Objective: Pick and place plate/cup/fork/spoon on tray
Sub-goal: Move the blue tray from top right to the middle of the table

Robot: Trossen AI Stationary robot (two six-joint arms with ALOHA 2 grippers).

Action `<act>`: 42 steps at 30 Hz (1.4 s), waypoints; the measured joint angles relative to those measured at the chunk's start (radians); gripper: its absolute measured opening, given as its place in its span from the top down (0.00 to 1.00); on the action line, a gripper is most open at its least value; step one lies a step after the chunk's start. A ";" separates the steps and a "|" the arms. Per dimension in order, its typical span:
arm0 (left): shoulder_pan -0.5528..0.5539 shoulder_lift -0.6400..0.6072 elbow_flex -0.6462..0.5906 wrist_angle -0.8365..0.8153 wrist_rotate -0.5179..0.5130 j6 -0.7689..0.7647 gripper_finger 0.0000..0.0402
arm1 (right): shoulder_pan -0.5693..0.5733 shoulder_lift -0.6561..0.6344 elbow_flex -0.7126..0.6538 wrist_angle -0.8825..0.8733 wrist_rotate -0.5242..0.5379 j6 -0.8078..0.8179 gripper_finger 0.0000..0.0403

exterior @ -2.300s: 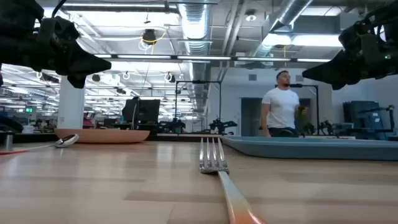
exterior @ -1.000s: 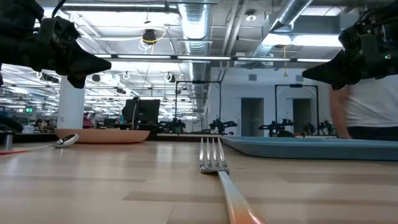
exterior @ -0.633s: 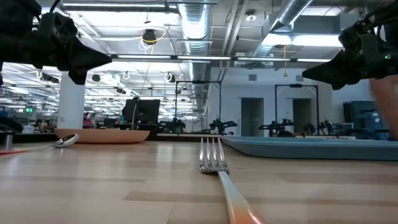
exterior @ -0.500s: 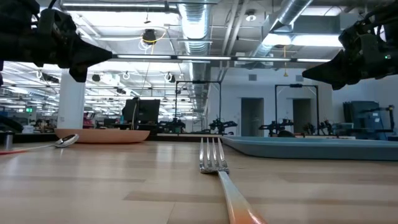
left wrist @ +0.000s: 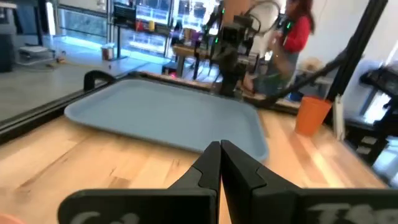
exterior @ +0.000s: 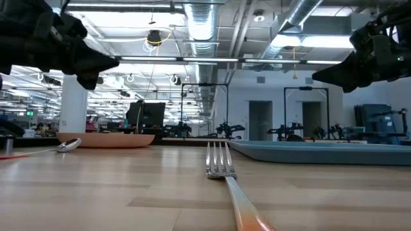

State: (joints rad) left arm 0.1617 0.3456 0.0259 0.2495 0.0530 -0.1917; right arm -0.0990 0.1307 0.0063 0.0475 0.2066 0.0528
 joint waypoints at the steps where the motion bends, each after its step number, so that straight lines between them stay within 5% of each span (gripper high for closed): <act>1: -0.004 0.037 0.018 -0.002 -0.006 0.000 1.00 | 0.000 0.000 0.000 0.000 0.000 0.000 0.94; 27: -0.004 1.050 0.666 -0.052 -0.008 -0.046 1.00 | 0.000 0.000 0.000 -0.001 0.000 0.000 0.94; 37: 0.030 1.374 0.824 0.072 0.052 -0.222 1.00 | 0.000 0.000 0.000 -0.001 0.000 0.000 0.94; 42: 0.046 1.507 0.957 -0.003 0.054 -0.250 0.97 | 0.000 0.000 0.000 -0.002 0.000 0.000 0.94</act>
State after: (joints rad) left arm 0.2073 1.8531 0.9834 0.2465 0.1071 -0.4417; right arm -0.0990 0.1307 0.0067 0.0456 0.2070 0.0530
